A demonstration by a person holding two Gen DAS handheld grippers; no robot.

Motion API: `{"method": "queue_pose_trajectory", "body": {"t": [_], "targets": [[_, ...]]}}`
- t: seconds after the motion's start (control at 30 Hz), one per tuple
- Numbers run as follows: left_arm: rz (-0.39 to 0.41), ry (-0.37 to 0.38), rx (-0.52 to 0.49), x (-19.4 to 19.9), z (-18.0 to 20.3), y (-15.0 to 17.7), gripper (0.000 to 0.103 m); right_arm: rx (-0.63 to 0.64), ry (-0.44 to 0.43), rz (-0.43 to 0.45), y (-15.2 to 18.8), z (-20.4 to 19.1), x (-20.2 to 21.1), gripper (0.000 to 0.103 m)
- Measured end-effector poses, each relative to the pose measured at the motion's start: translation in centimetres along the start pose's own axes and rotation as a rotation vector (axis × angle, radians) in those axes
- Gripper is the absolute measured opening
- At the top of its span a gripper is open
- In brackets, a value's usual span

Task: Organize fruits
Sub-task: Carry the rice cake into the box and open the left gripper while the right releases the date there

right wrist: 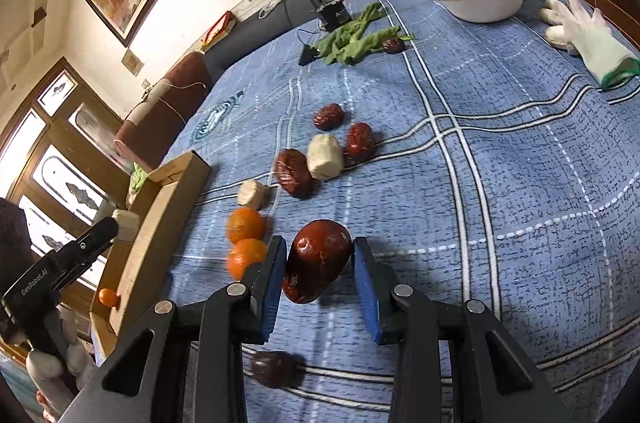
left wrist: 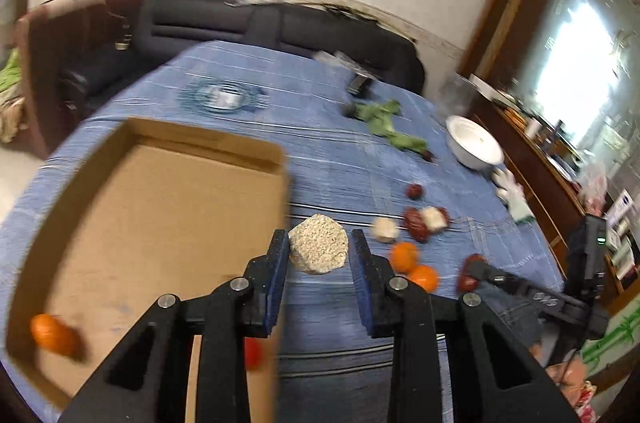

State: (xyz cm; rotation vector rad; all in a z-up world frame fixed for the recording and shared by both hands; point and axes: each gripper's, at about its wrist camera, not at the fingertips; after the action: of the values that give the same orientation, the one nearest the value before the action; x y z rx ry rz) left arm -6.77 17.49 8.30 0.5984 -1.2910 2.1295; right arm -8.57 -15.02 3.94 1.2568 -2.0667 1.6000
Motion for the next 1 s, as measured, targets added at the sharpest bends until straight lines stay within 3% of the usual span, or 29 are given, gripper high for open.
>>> {"method": "queue_pose_trajectory", "body": {"t": [0.27,0.53,0.8,1.0], "targets": [[0.020,-0.142,0.155,1.6,-9.4,-1.5,0.030,0.102,-0.128,-0.022,-2.4,-7.2,0.2,0.037],[-0.004,-0.241,0.194,0.7,-13.5,-2.4,0.030,0.289,-0.233,-0.138,-3.1,-18.7,-6.3,0.037],[-0.030,-0.245,0.233,-0.3,-15.7,-3.1,0.030,0.359,-0.235,-0.286,-2.3,-23.8,-14.3,0.038],[-0.012,-0.229,0.271,1.2,-16.4,-2.8,0.036,0.394,-0.211,-0.286,-2.0,-25.5,-15.2,0.043]]}}
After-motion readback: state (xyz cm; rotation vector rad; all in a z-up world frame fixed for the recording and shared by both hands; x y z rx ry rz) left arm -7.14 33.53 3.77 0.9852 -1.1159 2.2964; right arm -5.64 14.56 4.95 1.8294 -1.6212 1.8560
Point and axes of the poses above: each gripper's, at about its wrist camera, not at the fingertips, and x roughly against the way its jaws point, z to its right, y to its underside, and after that the axes turned 13 degrees about x, right-handed
